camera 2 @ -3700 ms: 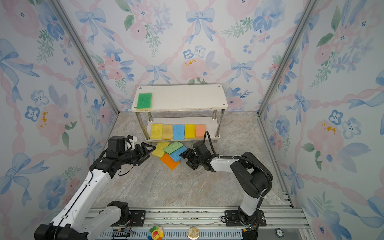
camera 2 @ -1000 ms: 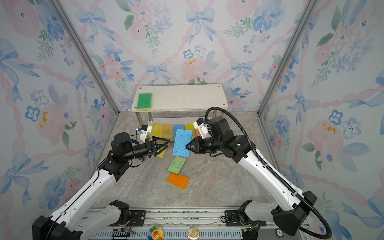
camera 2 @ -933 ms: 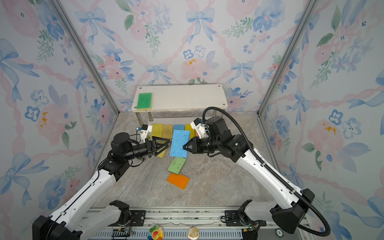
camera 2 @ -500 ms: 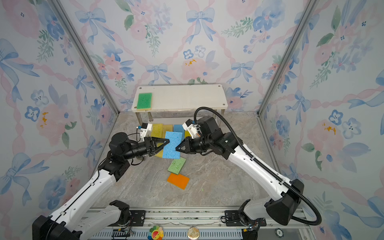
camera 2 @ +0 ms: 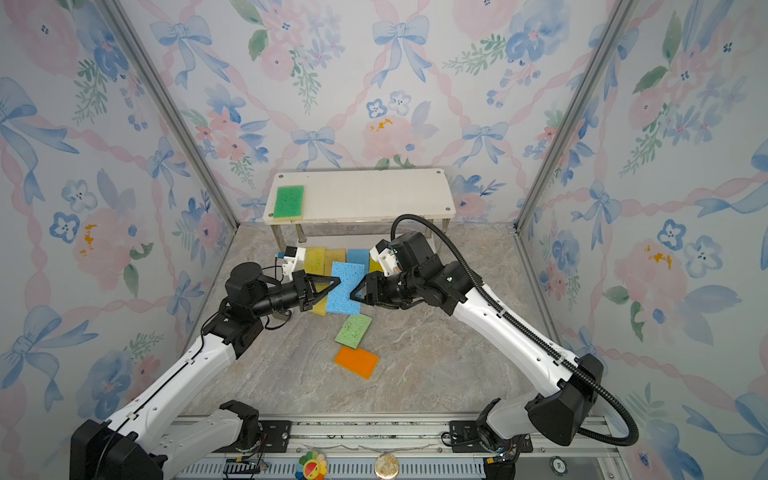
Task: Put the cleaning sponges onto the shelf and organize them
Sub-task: 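Raise the blue sponge toward the shelf's top tier with the right gripper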
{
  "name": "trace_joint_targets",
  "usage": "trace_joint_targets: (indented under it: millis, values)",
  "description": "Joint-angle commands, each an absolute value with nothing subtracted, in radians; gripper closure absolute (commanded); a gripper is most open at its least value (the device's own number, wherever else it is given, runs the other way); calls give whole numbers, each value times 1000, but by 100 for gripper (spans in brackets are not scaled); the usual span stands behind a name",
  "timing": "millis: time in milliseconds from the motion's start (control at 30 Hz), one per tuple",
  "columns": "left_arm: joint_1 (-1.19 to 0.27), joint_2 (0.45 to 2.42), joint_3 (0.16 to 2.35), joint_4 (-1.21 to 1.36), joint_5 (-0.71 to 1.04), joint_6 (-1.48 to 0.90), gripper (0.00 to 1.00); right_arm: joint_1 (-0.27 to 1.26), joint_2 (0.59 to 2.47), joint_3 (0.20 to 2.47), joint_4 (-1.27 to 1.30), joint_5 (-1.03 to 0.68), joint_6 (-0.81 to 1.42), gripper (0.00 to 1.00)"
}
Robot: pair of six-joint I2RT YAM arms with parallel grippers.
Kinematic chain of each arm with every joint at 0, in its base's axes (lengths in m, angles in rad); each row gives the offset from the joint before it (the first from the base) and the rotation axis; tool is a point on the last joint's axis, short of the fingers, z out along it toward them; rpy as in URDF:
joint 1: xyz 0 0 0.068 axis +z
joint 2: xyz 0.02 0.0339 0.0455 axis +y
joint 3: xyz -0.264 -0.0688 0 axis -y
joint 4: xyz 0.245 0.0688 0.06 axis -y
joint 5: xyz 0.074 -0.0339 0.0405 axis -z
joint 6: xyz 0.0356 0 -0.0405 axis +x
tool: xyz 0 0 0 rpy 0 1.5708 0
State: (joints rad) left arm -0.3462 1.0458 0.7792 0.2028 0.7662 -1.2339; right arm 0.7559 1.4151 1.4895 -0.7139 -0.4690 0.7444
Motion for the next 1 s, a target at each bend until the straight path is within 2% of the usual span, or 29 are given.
trace_joint_targets:
  millis: [0, 400, 667, 967]
  values:
    - [-339, 1056, 820, 190, 746, -1212, 98, 770, 1377, 1469, -741, -443, 769, 48]
    - [-339, 1059, 828, 198, 730, -1238, 100, 799, 1357, 1404, -642, -450, 815, 50]
    - [-337, 1027, 808, 199, 718, -1253, 100, 809, 1365, 1384, -591, -448, 849, 59]
    - [-330, 997, 798, 199, 710, -1268, 100, 824, 1376, 1393, -581, -450, 851, 64]
